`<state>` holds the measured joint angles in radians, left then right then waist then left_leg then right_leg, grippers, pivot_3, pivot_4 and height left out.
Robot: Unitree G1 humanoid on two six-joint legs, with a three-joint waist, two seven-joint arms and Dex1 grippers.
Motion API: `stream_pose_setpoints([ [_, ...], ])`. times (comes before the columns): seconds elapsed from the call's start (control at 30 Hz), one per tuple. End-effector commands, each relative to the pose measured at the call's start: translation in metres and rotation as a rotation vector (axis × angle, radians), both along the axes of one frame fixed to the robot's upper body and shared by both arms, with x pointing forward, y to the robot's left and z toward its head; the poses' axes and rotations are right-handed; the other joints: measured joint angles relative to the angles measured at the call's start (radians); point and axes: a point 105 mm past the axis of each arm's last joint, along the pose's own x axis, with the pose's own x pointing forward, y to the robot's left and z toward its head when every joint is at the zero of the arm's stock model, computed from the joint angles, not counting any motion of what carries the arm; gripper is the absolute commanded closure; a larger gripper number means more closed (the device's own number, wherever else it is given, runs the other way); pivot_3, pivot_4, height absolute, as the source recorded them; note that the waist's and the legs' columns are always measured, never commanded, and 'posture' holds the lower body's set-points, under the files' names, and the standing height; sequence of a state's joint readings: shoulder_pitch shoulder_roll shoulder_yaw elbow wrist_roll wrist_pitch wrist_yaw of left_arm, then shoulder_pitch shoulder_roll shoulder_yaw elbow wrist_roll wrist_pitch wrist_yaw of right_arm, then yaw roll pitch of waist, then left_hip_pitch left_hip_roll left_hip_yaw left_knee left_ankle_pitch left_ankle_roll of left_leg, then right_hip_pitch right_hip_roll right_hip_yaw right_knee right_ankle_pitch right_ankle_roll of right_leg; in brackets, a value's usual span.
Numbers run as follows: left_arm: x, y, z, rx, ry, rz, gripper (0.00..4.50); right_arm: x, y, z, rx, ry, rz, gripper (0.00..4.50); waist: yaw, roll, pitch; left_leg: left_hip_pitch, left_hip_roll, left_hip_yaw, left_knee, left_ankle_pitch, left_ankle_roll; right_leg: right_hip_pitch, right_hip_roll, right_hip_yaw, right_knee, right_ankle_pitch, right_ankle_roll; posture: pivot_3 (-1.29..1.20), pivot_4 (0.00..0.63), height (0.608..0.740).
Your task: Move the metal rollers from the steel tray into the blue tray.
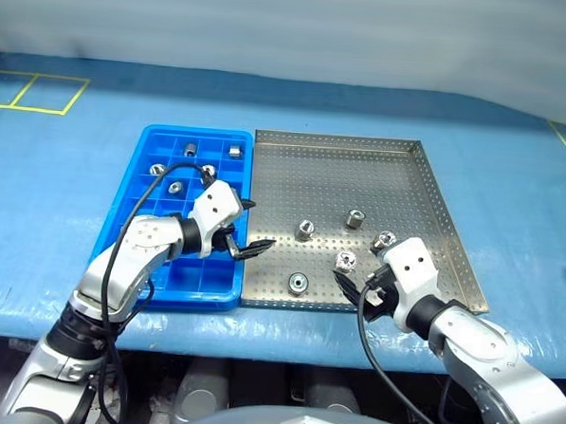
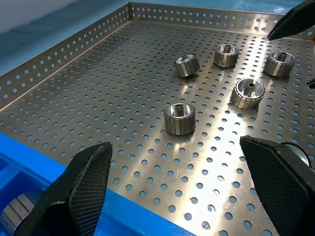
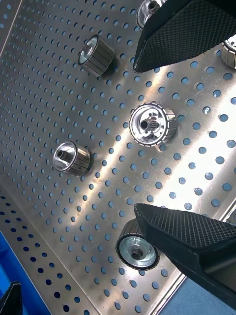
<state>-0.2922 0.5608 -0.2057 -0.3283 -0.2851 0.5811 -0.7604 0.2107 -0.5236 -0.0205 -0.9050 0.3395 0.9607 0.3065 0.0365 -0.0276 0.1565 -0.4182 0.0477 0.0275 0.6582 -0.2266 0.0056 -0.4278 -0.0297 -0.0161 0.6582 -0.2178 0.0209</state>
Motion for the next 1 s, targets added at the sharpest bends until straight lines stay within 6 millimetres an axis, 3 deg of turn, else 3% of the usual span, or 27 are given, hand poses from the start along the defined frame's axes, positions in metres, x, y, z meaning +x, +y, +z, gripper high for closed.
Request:
stream_pose_setpoints([
  [0.03,-0.0002,-0.0014,0.0092,-0.006,-0.04,-0.015,0.0,-0.0004,0.002,0.0056,0.0,-0.034,0.012,0.03,0.0,0.0,0.0,0.0,0.0,0.0,0.0,0.0,0.0,0.0,0.0,0.0,0.0,0.0,0.0,0.08,0.15,0.74],
  [1.0,0.004,-0.003,0.0148,-0.024,-0.059,-0.011,0.0,0.0005,0.0067,0.0084,0.001,-0.055,0.025,0.03,-0.001,0.0,0.0,0.0,0.0,0.0,0.0,0.0,0.0,0.0,0.0,0.0,0.0,0.0,0.0,0.08,0.15,0.74],
])
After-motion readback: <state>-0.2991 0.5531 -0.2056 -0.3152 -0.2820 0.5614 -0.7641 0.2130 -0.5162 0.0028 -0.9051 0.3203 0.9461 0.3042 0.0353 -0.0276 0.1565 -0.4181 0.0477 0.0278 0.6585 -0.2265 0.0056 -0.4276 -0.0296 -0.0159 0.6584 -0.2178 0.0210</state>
